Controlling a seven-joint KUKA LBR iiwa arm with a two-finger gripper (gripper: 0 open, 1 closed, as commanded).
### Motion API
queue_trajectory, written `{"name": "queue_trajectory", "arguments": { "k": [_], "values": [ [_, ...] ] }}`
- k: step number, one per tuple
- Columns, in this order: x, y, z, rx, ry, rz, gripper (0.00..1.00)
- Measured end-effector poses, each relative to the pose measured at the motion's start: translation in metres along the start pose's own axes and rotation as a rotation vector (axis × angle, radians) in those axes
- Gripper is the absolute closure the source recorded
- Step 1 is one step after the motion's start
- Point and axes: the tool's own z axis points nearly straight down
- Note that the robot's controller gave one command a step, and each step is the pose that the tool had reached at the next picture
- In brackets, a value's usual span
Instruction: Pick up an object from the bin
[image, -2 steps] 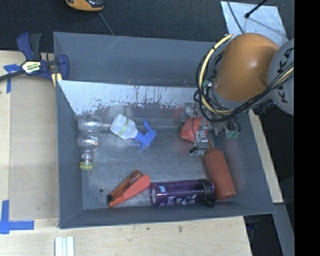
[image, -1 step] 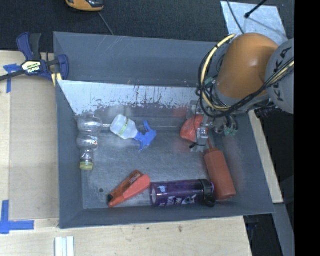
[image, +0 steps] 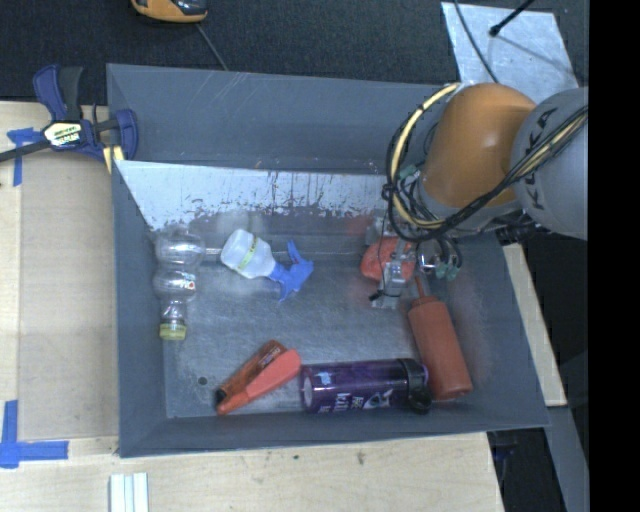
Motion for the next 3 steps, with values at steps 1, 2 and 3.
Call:
{"name": "queue_trajectory", "arguments": {
  "k": [1,2,3],
  "values": [
    [0.001,-0.023,0.021,0.001,0.006,-0.113,0.00],
    [-0.005,-0.024,0.044,0.001,0.004,0.054,0.00],
    [-0.013,-0.073,0.059,0.002,-0.001,0.059,1.00]
  ]
}}
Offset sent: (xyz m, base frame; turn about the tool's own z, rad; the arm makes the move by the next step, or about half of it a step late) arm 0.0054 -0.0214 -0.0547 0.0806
